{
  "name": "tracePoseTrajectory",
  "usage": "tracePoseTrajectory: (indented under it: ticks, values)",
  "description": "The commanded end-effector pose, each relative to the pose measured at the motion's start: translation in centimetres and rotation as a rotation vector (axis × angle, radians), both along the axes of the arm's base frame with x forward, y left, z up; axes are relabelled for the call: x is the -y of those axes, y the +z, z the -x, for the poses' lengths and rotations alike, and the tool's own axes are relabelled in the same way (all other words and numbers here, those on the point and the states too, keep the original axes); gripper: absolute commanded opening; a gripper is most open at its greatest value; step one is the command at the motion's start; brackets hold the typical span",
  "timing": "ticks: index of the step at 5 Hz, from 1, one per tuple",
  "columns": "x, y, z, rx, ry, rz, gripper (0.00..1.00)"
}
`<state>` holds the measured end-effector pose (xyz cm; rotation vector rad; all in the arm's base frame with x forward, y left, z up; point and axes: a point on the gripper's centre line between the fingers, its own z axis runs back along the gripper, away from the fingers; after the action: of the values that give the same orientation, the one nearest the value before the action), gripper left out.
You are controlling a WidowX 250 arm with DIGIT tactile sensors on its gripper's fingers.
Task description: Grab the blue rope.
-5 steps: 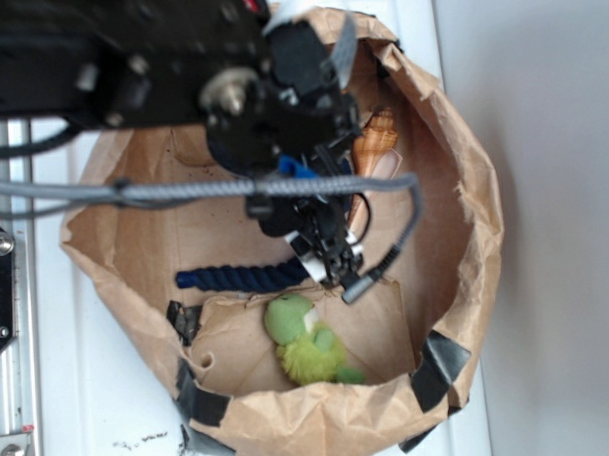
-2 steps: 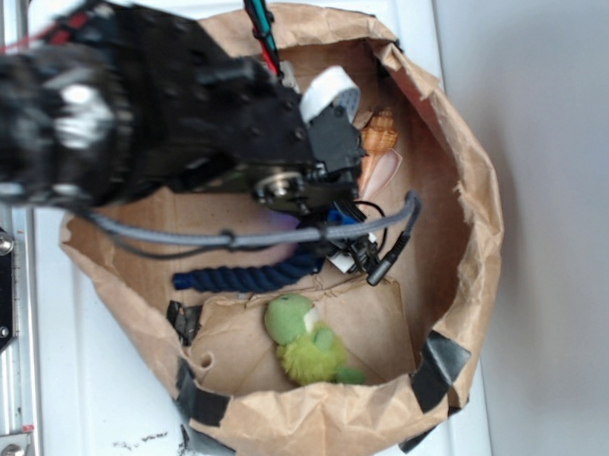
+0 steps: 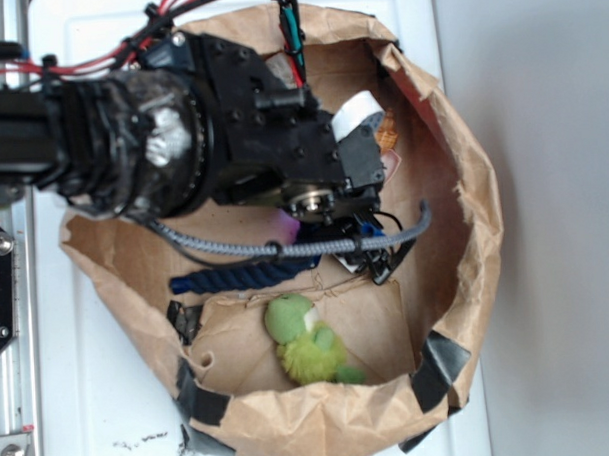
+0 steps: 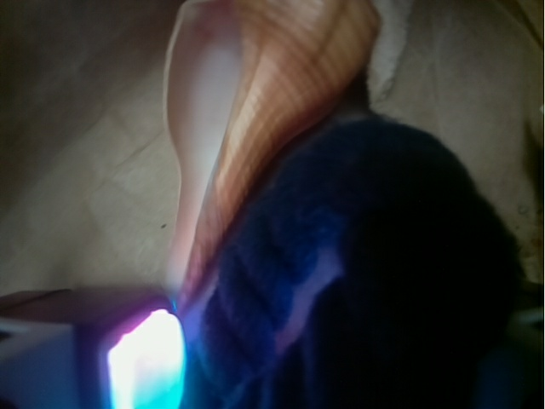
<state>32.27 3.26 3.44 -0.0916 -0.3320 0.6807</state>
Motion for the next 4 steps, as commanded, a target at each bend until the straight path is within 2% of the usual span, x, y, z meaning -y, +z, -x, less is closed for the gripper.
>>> tracePoseTrajectory:
  ticks: [1, 3, 4]
  values:
    - [-0.6, 3.7, 1.0, 0.050, -0.059, 0.009, 0.00]
    - [-1.2, 9.6, 2.3, 0.009, -0.095, 0.108, 0.00]
    - [-1.3, 12.7, 2.8, 0.000, -0.112, 0.139, 0.00]
